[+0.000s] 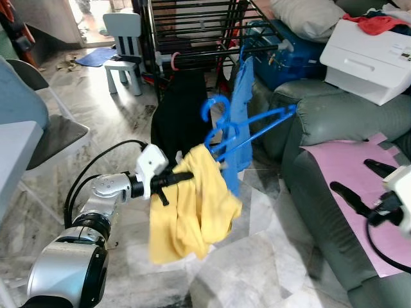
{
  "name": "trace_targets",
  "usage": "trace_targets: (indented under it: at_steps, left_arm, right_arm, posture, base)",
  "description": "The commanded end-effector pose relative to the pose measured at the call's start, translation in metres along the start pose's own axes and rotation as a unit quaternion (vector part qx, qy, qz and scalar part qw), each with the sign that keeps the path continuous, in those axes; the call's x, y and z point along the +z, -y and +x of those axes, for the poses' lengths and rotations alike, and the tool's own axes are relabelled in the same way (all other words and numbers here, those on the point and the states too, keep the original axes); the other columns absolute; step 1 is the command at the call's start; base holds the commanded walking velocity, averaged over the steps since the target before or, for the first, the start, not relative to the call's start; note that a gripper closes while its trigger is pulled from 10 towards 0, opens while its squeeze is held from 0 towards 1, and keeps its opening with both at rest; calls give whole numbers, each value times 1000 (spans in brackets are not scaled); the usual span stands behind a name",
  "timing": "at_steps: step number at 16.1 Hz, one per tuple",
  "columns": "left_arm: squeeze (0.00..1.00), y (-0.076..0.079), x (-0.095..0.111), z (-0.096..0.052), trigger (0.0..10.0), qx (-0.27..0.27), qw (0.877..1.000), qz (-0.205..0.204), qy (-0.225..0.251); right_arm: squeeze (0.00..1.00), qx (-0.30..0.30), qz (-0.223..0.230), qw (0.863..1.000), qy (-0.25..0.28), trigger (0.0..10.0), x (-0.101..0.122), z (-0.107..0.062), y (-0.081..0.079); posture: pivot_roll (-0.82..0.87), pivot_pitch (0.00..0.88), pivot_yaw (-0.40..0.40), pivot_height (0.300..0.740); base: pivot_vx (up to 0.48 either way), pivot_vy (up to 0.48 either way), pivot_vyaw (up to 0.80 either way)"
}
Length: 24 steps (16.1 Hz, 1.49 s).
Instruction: Hang hanger
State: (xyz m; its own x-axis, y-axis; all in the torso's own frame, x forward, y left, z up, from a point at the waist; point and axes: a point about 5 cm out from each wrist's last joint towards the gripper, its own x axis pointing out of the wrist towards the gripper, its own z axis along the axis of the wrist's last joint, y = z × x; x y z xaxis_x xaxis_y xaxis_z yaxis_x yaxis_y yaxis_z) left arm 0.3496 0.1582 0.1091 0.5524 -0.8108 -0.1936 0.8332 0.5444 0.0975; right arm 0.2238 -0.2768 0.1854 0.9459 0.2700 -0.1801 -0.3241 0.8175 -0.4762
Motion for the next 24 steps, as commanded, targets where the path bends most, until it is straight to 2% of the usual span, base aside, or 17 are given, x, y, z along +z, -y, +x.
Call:
trace_targets:
  at_steps: [1,2,3,6,7,8,9,11,13,14,16,18,19,20,21,22,24]
  left_arm:
    - [0,-9,13,1,0,36,999,-9,36]
    - [0,-8,14,2,0,34,998,-22,48]
    - [0,-4,16,6,0,12,997,-36,68]
    - [0,4,25,16,0,-34,995,-26,93]
    - [0,12,33,25,0,-76,991,-21,109]
    - [0,18,37,29,0,-109,987,-14,116]
    - [0,23,39,32,0,-137,983,-7,121]
    - [0,33,45,34,0,-202,971,14,129]
    - [0,38,40,29,0,-246,962,51,106]
    - [0,39,39,27,0,-255,960,64,98]
    - [0,41,48,31,0,-262,955,84,115]
    - [0,44,57,37,0,-267,950,95,128]
    - [0,46,63,43,0,-262,948,112,140]
    - [0,47,66,45,0,-261,947,116,145]
    - [0,48,68,47,0,-260,947,117,149]
    - [0,48,71,49,0,-259,946,119,156]
    - [0,51,78,53,0,-259,943,119,171]
  right_arm:
    - [1000,-19,10,1000,7,10000,3,5,-10]
    - [875,14,56,998,-39,10000,-7,10,-23]
    - [0,77,139,986,-52,10000,-14,16,-50]
    - [0,37,175,983,-42,10000,-18,27,-58]
    - [533,-51,234,971,5,10000,-18,36,-46]
    - [1000,-80,261,962,11,10000,-20,40,-43]
    - [1000,-75,280,957,12,10000,-22,42,-44]
    - [1000,-81,246,966,-9,10000,-30,46,-49]
    - [1000,-71,280,957,-5,10000,-32,47,-52]
    - [1000,-75,283,956,-5,10000,-33,47,-51]
    - [1000,-35,314,949,12,10000,-29,48,-59]
    - [1000,29,331,943,22,10000,-23,49,-75]
    - [1000,106,318,942,23,10000,-16,45,-96]
    - [1000,131,314,940,20,10000,-16,42,-102]
    - [1000,138,314,939,16,10000,-17,40,-104]
    - [902,148,323,935,13,10000,-19,37,-105]
    - [898,164,329,930,5,10000,-22,33,-109]
  posture:
    - [-17,0,3,740]
    - [-18,0,6,740]
    - [-18,0,6,740]
    - [-18,0,5,740]
    - [-13,0,-1,740]
    - [-11,0,-3,740]
    - [-8,0,-4,740]
    - [-4,0,-5,740]
    - [-1,0,-5,740]
    - [0,0,-4,740]
    - [1,0,-3,740]
    - [0,0,-2,740]
    - [-2,0,-3,740]
    - [-3,0,-2,740]
    - [-5,0,0,740]
    - [-5,0,0,740]
    - [-6,0,1,740]
  base:
    - [0,0,0]
    - [0,0,0]
    - [0,0,0]
    - [0,0,0]
    - [0,0,0]
    - [0,0,0]
    - [0,0,0]
    - [0,0,0]
    - [0,0,0]
    - [0,0,0]
    - [0,0,0]
    - [0,0,0]
    - [0,0,0]
    - [0,0,0]
    - [0,0,0]
    - [0,0,0]
    - [0,0,0]
